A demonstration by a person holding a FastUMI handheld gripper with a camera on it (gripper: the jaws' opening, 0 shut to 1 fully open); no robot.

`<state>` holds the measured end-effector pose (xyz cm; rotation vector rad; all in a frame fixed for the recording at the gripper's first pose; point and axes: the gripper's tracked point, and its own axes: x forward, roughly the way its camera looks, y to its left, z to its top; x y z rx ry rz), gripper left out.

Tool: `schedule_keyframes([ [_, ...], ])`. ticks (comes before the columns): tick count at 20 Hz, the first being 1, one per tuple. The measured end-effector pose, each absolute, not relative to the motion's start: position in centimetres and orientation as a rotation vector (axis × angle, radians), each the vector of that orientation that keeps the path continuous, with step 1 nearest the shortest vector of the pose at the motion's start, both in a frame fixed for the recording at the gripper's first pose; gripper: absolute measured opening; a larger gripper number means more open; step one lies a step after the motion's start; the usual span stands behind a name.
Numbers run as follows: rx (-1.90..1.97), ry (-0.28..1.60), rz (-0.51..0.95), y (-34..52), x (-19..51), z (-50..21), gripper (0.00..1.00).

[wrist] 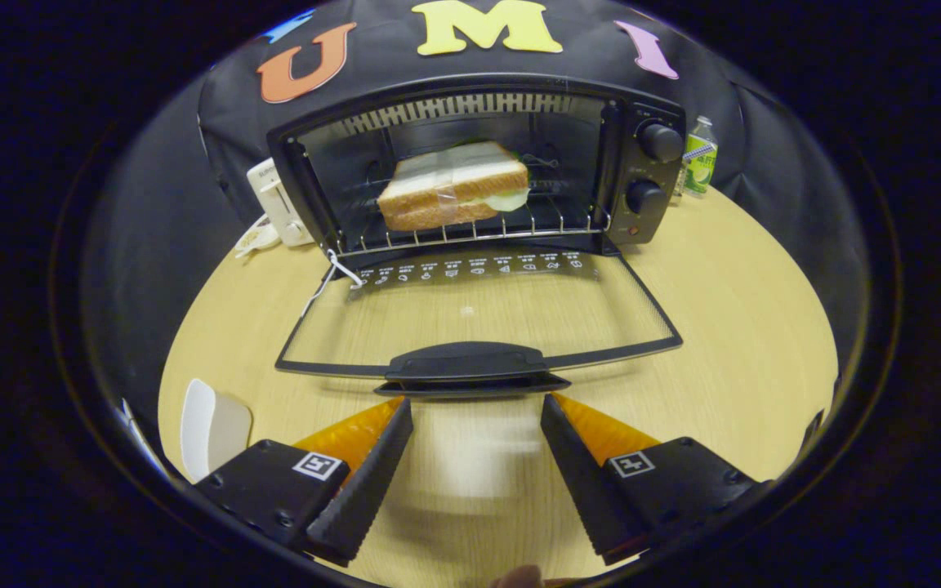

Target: Open the toaster oven, put the food inside, and close the toaster oven door.

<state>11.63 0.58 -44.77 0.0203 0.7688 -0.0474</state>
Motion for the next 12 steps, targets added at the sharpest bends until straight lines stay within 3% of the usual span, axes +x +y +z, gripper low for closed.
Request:
schedule_keyframes([
  [12,-0.031,0.516,-0.007,1.6,12.9,-32.0,1.0],
])
